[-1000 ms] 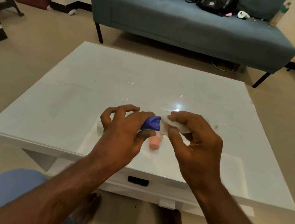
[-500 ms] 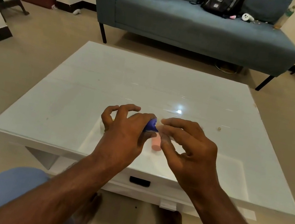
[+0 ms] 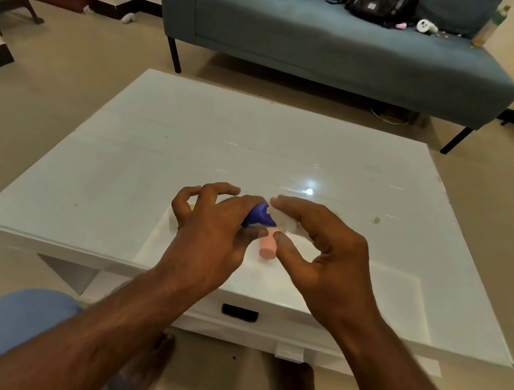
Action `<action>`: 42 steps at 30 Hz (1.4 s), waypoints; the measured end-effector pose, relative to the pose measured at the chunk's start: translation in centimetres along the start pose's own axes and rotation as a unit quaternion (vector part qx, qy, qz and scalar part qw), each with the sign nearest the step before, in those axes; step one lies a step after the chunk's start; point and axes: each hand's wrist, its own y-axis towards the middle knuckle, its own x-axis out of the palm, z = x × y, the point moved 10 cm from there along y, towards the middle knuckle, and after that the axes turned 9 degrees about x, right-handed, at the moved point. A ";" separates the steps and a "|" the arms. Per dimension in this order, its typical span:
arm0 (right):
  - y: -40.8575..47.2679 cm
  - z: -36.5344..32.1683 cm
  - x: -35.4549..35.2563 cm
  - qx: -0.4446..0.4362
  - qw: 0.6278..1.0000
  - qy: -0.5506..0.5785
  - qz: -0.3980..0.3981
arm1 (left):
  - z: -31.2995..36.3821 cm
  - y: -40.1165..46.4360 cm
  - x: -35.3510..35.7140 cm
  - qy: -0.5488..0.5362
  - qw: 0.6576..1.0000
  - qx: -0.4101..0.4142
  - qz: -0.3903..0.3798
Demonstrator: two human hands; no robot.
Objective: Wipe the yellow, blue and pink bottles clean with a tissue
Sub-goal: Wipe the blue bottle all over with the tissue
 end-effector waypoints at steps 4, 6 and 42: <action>0.4 -0.2 -1.4 -0.003 0.999 0.025 0.031 | -0.5 0.2 0.4 0.012 1.000 -0.005 -0.010; 0.7 0.6 -2.4 0.039 0.993 0.099 0.053 | -0.5 0.2 0.5 0.016 1.000 -0.004 -0.014; -0.7 -2.3 -0.9 -0.114 0.979 -0.143 0.086 | 0.9 0.2 -1.2 0.048 0.995 0.066 0.049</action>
